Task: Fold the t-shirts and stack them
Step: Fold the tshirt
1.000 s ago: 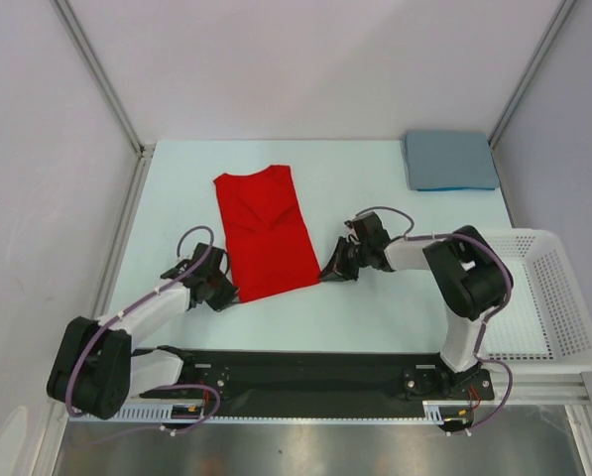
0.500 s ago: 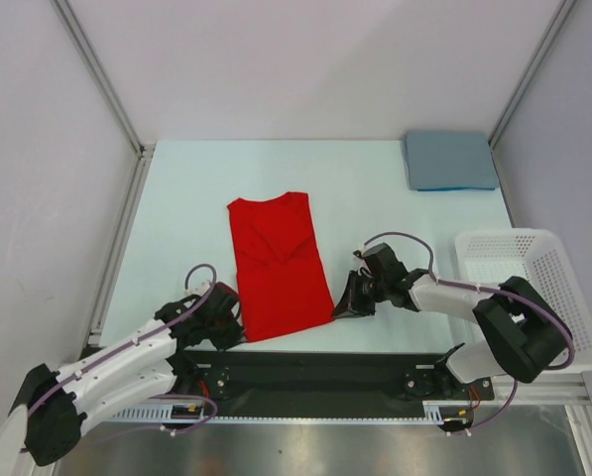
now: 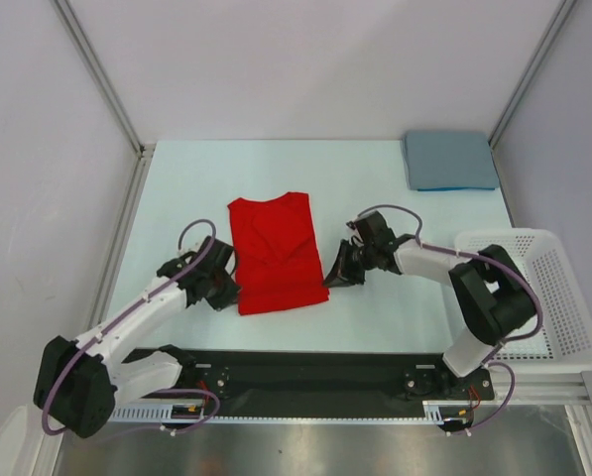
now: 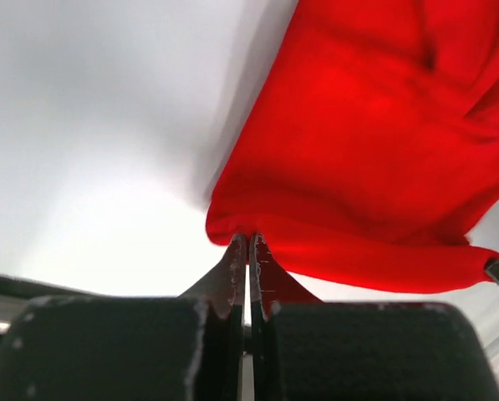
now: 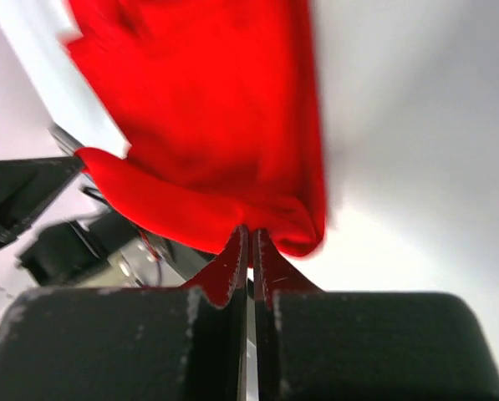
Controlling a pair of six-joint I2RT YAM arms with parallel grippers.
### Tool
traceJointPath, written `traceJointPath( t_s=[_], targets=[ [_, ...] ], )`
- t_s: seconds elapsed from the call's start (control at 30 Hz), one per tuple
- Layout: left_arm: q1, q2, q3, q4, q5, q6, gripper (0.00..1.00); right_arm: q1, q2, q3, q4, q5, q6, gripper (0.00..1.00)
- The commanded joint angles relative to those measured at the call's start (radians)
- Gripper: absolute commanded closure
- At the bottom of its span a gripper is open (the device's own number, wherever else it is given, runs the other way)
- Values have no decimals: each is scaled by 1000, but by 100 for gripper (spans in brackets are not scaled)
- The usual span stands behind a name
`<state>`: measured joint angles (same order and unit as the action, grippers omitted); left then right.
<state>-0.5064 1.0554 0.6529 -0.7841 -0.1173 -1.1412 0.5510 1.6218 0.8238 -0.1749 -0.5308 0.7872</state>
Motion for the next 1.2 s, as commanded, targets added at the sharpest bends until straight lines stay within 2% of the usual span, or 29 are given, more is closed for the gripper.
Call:
traceJointPath(
  t_s=[0.0,0.23,0.27,0.5,0.83,1.17],
  targets=[
    [110,78,123,49,-1,199,100,-36,91,174,-64,-21,-60,100],
    [232,317,385,91,39,366,100,-98,308,515,-147,-50,-92,100],
    [245,369,407,98,42,376,100,-105,338,596,-167,-54,-95,100],
    [350,557,599,137,97,419,100,-140,544,895,-225,-92,-92,100],
    [402,711,843,151,188,457,100,-184,677,1100,-204,-138,-26,100],
    [448,811,922,167,216,440,100,-203,811,1256,-106,-181,63,100]
  ],
)
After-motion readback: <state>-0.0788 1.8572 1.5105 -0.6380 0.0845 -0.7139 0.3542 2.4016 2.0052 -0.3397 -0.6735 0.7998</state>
